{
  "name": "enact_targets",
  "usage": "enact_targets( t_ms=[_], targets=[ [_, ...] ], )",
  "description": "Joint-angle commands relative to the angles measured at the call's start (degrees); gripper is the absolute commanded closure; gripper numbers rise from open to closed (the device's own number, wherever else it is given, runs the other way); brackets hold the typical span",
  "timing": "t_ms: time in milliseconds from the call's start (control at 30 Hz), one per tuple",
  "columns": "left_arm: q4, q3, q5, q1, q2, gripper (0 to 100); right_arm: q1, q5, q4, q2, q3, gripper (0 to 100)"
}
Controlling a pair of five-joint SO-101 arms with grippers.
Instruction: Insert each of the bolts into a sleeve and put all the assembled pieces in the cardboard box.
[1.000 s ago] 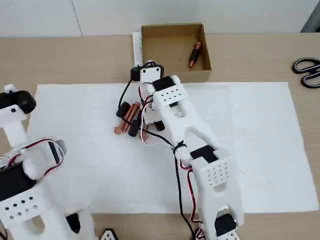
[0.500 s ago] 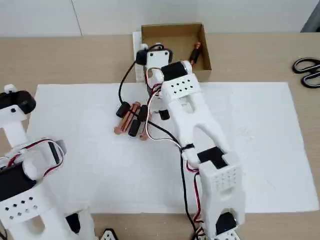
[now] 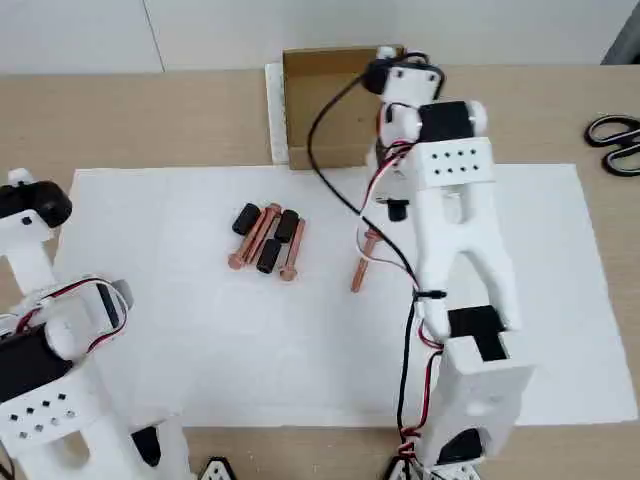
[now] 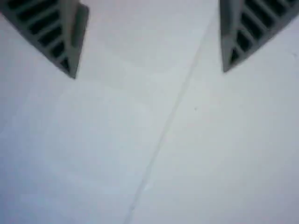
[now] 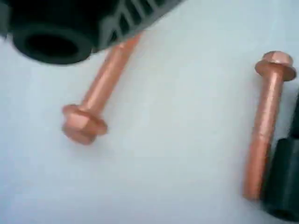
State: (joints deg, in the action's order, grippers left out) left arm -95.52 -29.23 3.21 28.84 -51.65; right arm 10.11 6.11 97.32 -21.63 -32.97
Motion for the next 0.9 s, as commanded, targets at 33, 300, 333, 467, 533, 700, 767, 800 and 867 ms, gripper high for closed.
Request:
enact_targets(
  t_ms=[33, 300, 333, 467, 533, 700, 767, 800, 867],
  targets=[
    [1.2, 0.3, -0.3, -0.4, -0.7, 81, -3.6, -0.2, -0.2, -5.6, 0.0, 99.5],
    [1.2, 0.3, -0.3, -0.4, -0.7, 81, -5.0, -0.4, -2.7, -14.4, 0.0, 99.5],
    [1.2, 0.3, -0.3, -0.4, -0.7, 81, -5.0, -0.4, -2.7, -14.7, 0.0, 99.5],
    [1.2, 0.3, -0.3, -0.4, -0.7, 81, -5.0, -0.4, -2.7, -15.3, 0.0, 99.2],
    [1.2, 0.3, -0.3, -0.4, -0.7, 81, -4.9, -0.4, -2.7, -15.4, 0.0, 96.2],
    [1.2, 0.3, -0.3, -0.4, -0.7, 81, -4.7, -0.4, -2.4, -15.4, 0.0, 91.9],
    [1.2, 0.3, -0.3, -0.4, -0.7, 81, -4.7, -0.4, -2.4, -15.5, 0.0, 91.9],
    [1.2, 0.3, -0.3, -0.4, -0.7, 81, -4.7, -0.4, -2.5, -15.5, 0.2, 91.9],
    [1.2, 0.3, -0.3, -0.4, -0.7, 81, -4.7, -0.4, -2.5, -15.6, 0.3, 91.8]
  ],
)
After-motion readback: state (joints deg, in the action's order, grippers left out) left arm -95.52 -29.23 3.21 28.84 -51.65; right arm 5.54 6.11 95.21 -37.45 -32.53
